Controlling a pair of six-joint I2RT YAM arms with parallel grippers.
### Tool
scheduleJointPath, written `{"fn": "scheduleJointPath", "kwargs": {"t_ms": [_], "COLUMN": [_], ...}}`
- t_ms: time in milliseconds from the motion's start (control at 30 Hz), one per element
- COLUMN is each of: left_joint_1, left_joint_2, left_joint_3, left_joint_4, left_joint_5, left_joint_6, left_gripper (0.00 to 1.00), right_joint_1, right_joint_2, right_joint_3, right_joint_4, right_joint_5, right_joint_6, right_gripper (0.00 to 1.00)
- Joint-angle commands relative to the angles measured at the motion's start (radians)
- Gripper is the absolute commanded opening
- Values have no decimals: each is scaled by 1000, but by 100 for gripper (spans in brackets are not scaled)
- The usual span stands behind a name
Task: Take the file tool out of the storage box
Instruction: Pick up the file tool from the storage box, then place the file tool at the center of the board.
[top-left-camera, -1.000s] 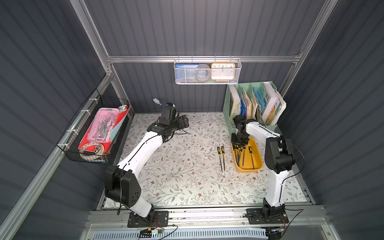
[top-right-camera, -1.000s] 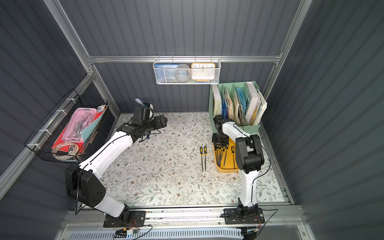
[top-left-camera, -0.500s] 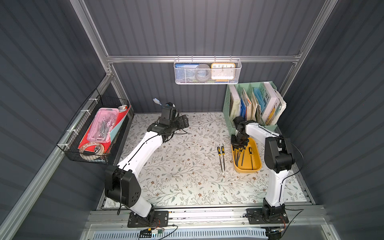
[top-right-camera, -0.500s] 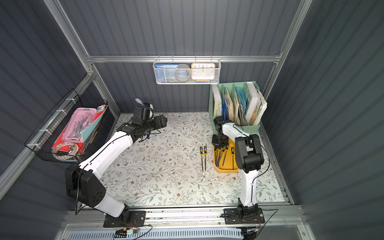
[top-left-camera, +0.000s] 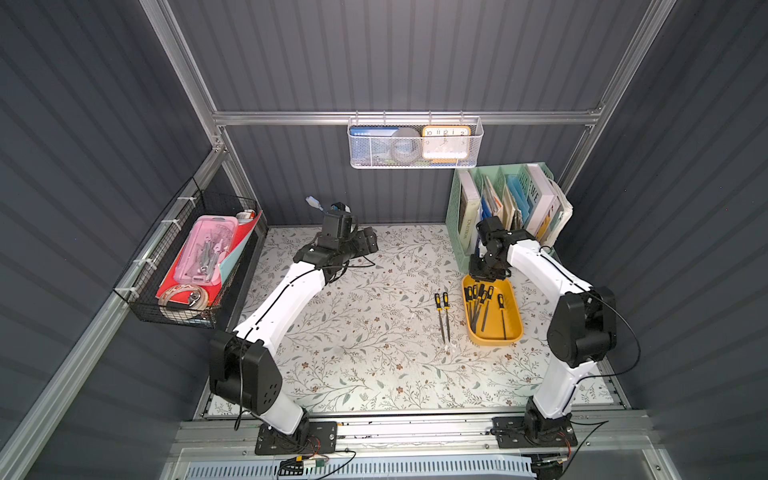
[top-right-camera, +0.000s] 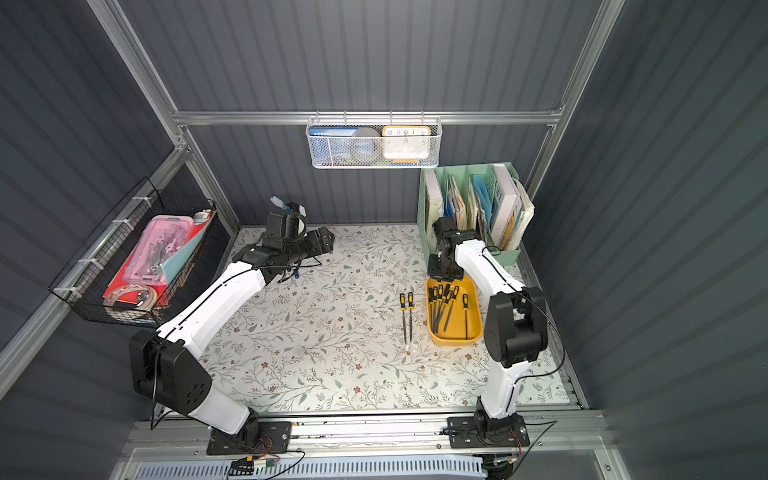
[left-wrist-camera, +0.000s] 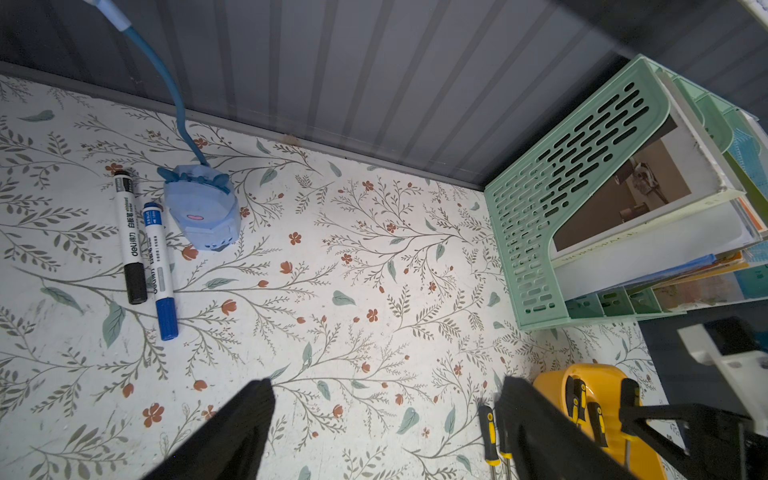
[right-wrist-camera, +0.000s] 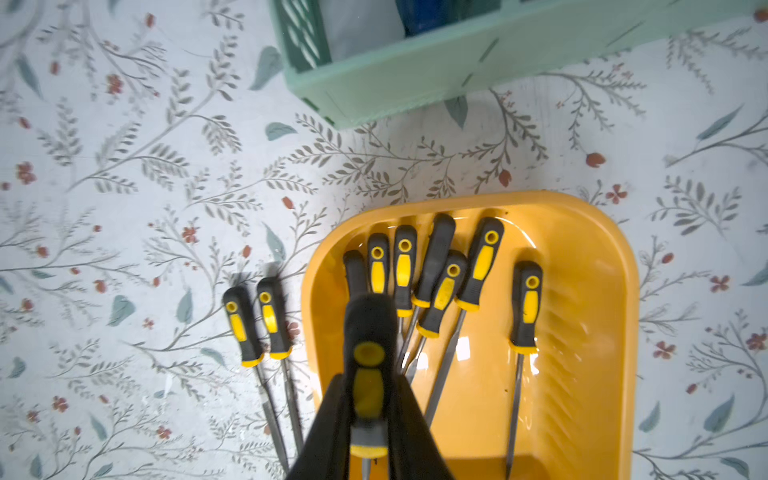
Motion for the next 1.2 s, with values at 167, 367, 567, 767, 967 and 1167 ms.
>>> {"fn": "scheduleJointPath", "kwargs": {"t_ms": [167,367,567,767,967,1167], "left_joint_1": [6,6,5,6,5,6], "left_joint_2": [-11,-14,-14,-21,-17,-21], "left_joint_3": [3,4,5,3,2,0], "left_joint_4": [15,12,-3,-4,-4,-6], "left_joint_5": [11,11,14,8,11,7], "left_joint_6": [2,0,4,3,4,2], "left_gripper": [91,91,91,91,92,92], "right_joint_1": [226,289,301,308,307,308], "right_joint_2": [4,107,200,262,311,346], "right_joint_3": [6,31,46,77,75,71], "right_joint_4": [12,37,70,58,57,55], "right_joint_5": [-24,-19,-30,-23,-21,-18], "right_joint_6": [115,168,190,186,175,165], "right_gripper": [6,7,8,9,10,11]}}
